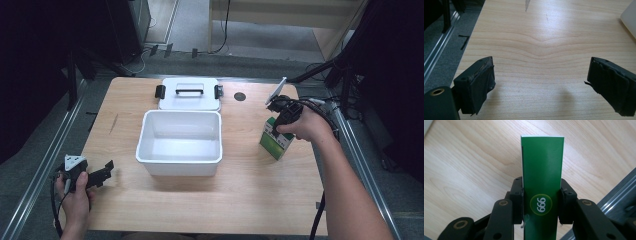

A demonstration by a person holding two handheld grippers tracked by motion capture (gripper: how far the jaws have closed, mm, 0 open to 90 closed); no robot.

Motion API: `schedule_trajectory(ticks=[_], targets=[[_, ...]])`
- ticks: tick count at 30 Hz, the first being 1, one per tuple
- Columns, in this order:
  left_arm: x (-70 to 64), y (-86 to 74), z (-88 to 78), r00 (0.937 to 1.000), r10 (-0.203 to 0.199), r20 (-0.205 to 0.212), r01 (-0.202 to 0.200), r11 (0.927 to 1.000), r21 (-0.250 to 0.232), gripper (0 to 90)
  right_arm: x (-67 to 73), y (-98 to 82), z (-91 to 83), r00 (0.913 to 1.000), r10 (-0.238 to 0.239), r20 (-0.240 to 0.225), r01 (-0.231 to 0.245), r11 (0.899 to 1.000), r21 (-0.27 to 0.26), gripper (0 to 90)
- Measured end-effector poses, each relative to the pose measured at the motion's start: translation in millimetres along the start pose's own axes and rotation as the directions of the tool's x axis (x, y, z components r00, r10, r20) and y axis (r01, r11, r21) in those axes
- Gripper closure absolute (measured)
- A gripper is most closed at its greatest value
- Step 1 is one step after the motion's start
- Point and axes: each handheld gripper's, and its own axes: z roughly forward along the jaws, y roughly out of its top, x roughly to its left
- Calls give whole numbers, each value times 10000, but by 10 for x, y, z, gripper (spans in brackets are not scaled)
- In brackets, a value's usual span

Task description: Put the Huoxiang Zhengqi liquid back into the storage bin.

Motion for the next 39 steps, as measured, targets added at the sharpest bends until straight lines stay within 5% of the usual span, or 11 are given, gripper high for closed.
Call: schedule_trajectory(ticks=[5, 7, 14, 17, 19, 20, 22, 28, 35, 39], targets=[[0, 0, 0, 10000, 2, 5, -2, 10000, 1, 84, 72, -7, -64, 9962, -831, 266, 835, 9964, -125, 649], [0, 0, 0, 10000, 1, 5, -1, 10000, 4, 84, 125, -16, -133, 9879, -1530, 274, 1538, 9876, -311, 649], [-1, 1, 3, 10000, -32, -3, 32, 10000, -24, 84, 224, -1, -302, 9743, -2250, -69, 2241, 9722, -674, 648], [-2, 2, 2, 10000, -27, -7, 27, 10000, -3, 84, 308, 5, -403, 9508, -3095, -170, 3072, 9482, -813, 648], [-1, 2, 2, 10000, -31, -3, 31, 10000, -3, 84, 324, 5, -420, 9451, -3264, -180, 3239, 9425, -817, 648], [-1, 2, 2, 10000, -32, -1, 32, 10000, 0, 83, 364, 10, -472, 9276, -3728, -238, 3696, 9251, -868, 648], [-1, 2, 2, 10000, -33, -1, 33, 10000, -1, 84, 392, 13, -523, 9152, -4024, -224, 3983, 9116, -1019, 648], [-1, 2, 2, 10000, -35, 1, 35, 10000, -1, 84, 444, 22, -709, 9039, -4266, -321, 4164, 8945, -1624, 647], [-2, 2, 2, 10000, -18, -7, 18, 10000, -2, 84, 553, 50, -896, 8805, -4736, -217, 4648, 8713, -1573, 647], [-2, 2, 2, 10000, 3, -18, -3, 10000, 8, 84, 607, 67, -978, 8763, -4810, -253, 4713, 8671, -1612, 647]])
